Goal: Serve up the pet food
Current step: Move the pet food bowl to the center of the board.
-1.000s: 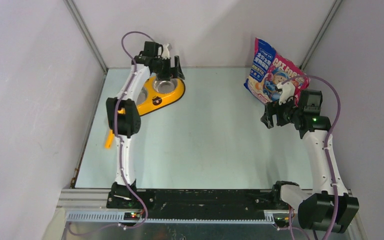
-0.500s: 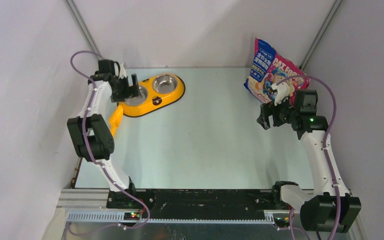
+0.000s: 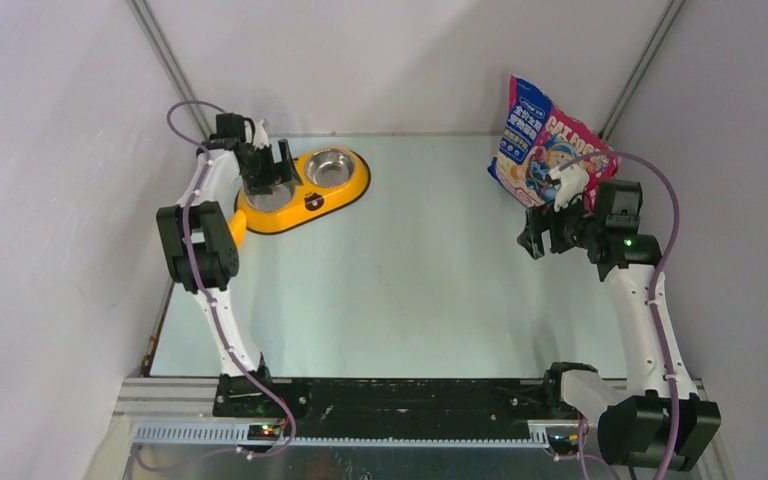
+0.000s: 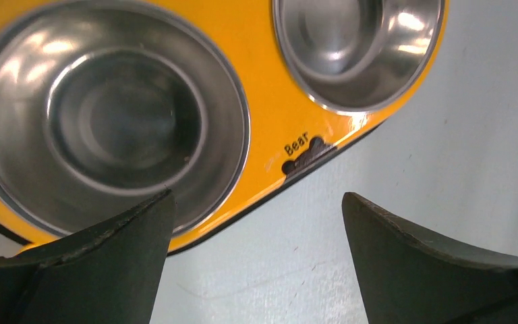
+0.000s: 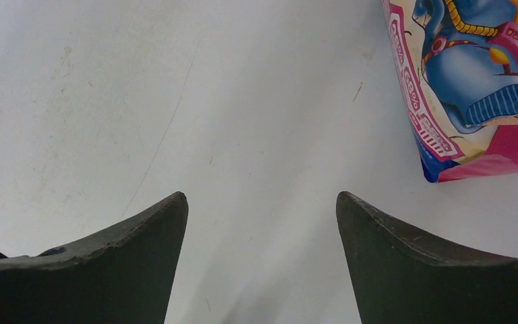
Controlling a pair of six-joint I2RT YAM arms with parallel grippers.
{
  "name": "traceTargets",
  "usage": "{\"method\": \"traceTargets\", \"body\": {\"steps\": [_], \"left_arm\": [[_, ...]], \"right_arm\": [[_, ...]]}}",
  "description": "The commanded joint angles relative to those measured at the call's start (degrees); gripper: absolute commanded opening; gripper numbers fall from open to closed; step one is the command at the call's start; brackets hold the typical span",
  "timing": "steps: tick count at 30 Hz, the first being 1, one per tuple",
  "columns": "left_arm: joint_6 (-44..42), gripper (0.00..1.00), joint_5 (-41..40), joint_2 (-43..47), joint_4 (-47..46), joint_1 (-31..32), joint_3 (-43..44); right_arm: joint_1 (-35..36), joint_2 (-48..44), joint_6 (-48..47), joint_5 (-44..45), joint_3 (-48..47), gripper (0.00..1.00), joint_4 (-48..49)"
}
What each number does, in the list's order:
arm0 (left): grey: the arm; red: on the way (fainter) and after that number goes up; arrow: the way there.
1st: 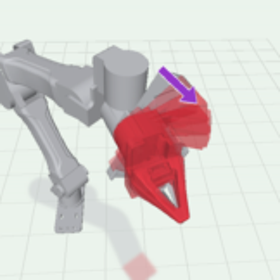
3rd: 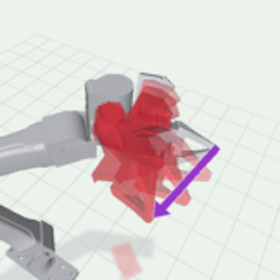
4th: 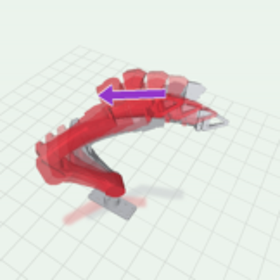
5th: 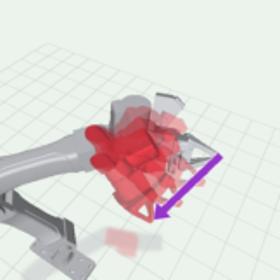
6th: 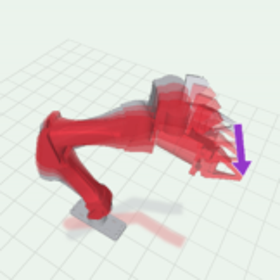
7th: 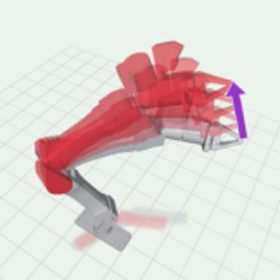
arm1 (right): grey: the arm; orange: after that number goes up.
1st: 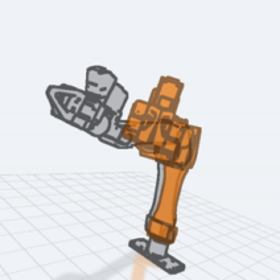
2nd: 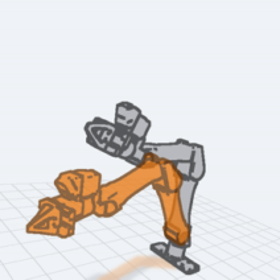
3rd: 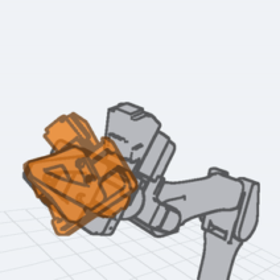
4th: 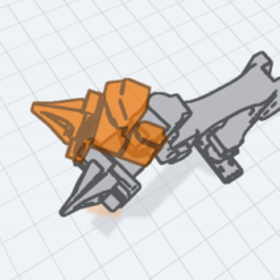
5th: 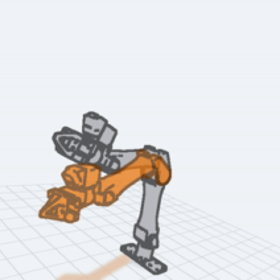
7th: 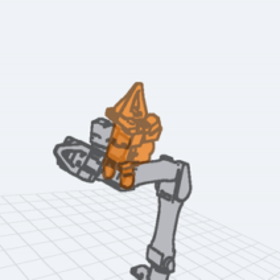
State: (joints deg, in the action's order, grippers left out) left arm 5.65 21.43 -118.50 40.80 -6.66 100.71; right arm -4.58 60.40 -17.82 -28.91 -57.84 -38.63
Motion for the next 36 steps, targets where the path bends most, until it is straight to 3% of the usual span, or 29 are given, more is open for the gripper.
{"method": "traceTargets", "body": {"steps": [1, 15, 26, 31, 36], "left_arm": [[3.4, 1.0, 1.6, -2.8, -1.8, 0.7, 4.6], [6.6, 1.0, 1.0, -13.7, -3.2, 5.9, 12.8], [8.1, 1.0, 1.7, -21.7, 0.6, 10.0, 25.8], [8.1, 1.0, 3.0, -19.5, 0.6, 10.0, 23.5], [5.0, 1.0, 6.8, -7.3, 0.6, 9.8, 14.8]], "right_arm": [[-0.3, -0.5, -0.2, -1.2, -0.1, 0.84, 0.6], [0.7, 0.8, -0.9, 0.5, -0.1, 0.83, 0.5], [0.6, 1.6, -1.1, 1.3, -0.1, 0.83, 0.4], [0.8, 1.9, -1.3, 1.8, -0.1, 0.83, 0.6], [2.8, -1.0, -1.7, 6.9, -0.1, 0.84, 3.0]]}}
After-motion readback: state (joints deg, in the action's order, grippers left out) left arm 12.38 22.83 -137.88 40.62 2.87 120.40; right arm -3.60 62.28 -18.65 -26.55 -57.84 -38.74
